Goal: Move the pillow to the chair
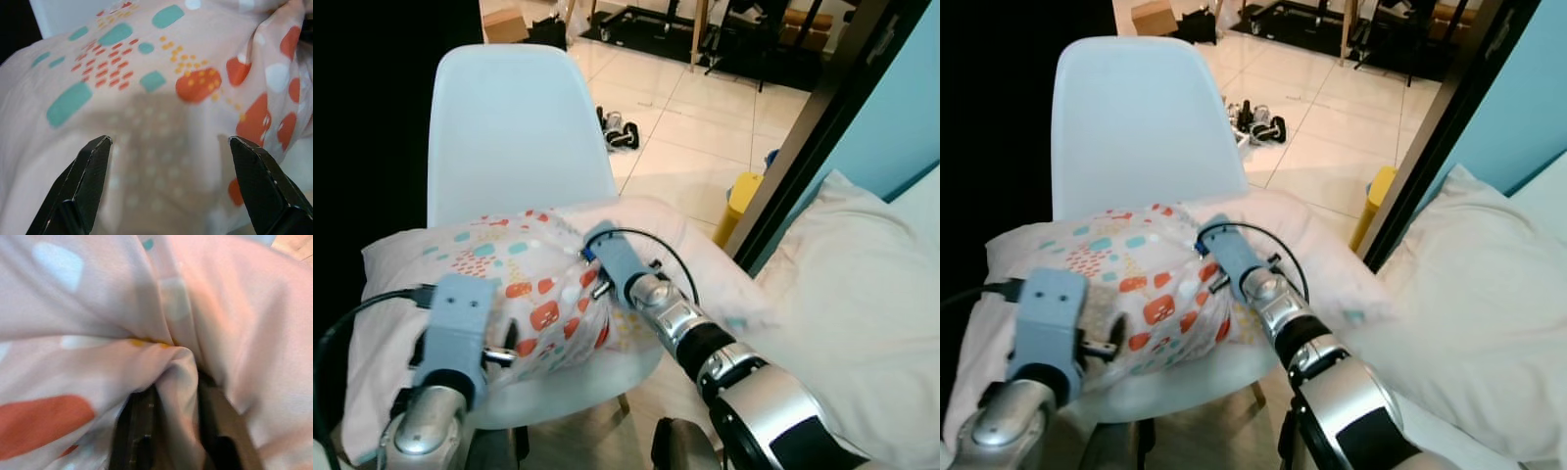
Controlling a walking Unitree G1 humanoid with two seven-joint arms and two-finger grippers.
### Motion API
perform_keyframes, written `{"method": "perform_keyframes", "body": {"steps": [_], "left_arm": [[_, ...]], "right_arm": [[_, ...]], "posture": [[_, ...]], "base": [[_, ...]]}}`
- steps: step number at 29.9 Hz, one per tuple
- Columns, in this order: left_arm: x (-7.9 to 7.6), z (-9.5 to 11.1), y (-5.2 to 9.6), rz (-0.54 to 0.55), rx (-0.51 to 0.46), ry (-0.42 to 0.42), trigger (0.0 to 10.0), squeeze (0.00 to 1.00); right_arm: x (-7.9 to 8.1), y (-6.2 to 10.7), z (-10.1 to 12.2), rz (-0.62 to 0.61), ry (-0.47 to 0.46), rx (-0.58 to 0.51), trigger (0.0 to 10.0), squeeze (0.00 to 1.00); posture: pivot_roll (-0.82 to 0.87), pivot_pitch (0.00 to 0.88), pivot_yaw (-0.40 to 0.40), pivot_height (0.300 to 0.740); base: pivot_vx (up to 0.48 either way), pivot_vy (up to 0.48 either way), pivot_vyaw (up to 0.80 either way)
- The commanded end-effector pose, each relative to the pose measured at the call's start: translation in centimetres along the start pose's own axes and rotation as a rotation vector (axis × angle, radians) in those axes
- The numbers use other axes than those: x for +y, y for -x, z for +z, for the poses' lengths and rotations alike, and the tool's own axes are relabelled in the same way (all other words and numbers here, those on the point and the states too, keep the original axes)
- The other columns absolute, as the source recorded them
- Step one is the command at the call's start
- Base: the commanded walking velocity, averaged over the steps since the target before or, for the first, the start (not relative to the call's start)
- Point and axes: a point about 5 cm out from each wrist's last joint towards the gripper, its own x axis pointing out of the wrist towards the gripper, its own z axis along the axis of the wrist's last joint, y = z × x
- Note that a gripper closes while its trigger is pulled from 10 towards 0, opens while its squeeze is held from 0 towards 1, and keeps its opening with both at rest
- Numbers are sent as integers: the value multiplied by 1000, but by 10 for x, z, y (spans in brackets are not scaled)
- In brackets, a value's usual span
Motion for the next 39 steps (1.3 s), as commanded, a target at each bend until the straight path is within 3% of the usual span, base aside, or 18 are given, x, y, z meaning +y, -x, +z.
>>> {"method": "perform_keyframes", "body": {"steps": [1, 4, 7, 9, 10, 12, 13, 15, 16, 18, 23, 24, 25, 27, 28, 32, 39], "left_arm": [[-2, 0, 0, -23, 13, 15, 10000, 0], [-1, 0, -2, -19, 17, 3, 10000, 0], [0, 1, -6, -11, 13, -6, 10000, 0], [5, 3, -11, 19, -2, -8, 10000, 0], [5, 3, -11, 19, -2, -8, 10000, 0], [13, 5, -14, 70, -14, -8, 10000, 0], [13, 5, -14, 70, -14, -8, 10000, 0], [23, 10, -17, 132, -43, 21, 10000, 0], [23, 10, -17, 132, -43, 21, 10000, 0], [29, 10, -19, 160, -47, 7, 10000, 0], [30, 9, -20, 172, -45, 2, 10000, 0], [30, 9, -21, 178, -51, 13, 10000, 0], [29, 8, -23, 178, -67, 30, 10000, 0], [28, 7, -24, 177, -78, 41, 10000, 0], [25, 4, -25, 170, -90, 49, 10000, 0], [19, -4, -26, 160, -100, 92, 10000, 0], [2, -18, -19, 141, -106, 177, 10000, 0]], "right_arm": [[1, 0, -1, 40, -56, 6, 10000, 1000], [3, 1, -1, 123, -111, 8, 10000, 1000], [-5, 3, -4, 162, -156, 14, 10000, 1000], [-22, 8, -6, 196, -222, 8, 10000, 1000], [-22, 8, -6, 196, -222, 8, 10000, 1000], [-43, 16, -7, 239, -305, -33, 10000, 1000], [-43, 16, -7, 239, -305, -33, 10000, 1000], [-60, 30, -6, 336, -390, -120, 10000, 1000], [-60, 30, -6, 336, -390, -120, 10000, 1000], [-68, 49, -15, 421, -456, -177, 10000, 1000], [-68, 73, -28, 526, -533, -204, 10000, 1000], [-62, 88, -33, 632, -572, -193, 10000, 1000], [-53, 102, -35, 726, -559, -214, 10000, 188], [-47, 111, -36, 788, -545, -229, 10000, 188], [-43, 116, -35, 813, -579, -255, 10000, 0], [-38, 117, -34, 771, -623, -316, 10000, 0], [-32, 99, -38, 545, -739, -395, 10000, 0]], "posture": [[119, 93, -198, 576], [116, 86, -198, 576], [108, 76, -196, 576], [87, 60, -190, 576], [87, 60, -190, 576], [77, 52, -187, 576], [77, 52, -187, 576], [66, 40, -183, 576], [66, 40, -183, 576], [51, 20, -172, 576], [53, 5, -168, 580], [36, 5, -156, 585], [25, 5, -153, 590], [25, 5, -153, 595], [14, 0, -148, 600], [8, 0, -137, 610], [27, 0, -143, 630]], "base": [[0, 0, 0], [0, 0, 0], [0, 0, 0], [0, 0, 0], [0, 0, 0], [0, 0, 0], [0, 0, 0], [0, 0, 0], [0, 0, 0], [0, 0, 0], [0, 0, 0], [0, 0, 0], [0, 0, 0], [0, 0, 0], [0, 0, 0], [0, 0, 0], [-279, 0, 0]]}}
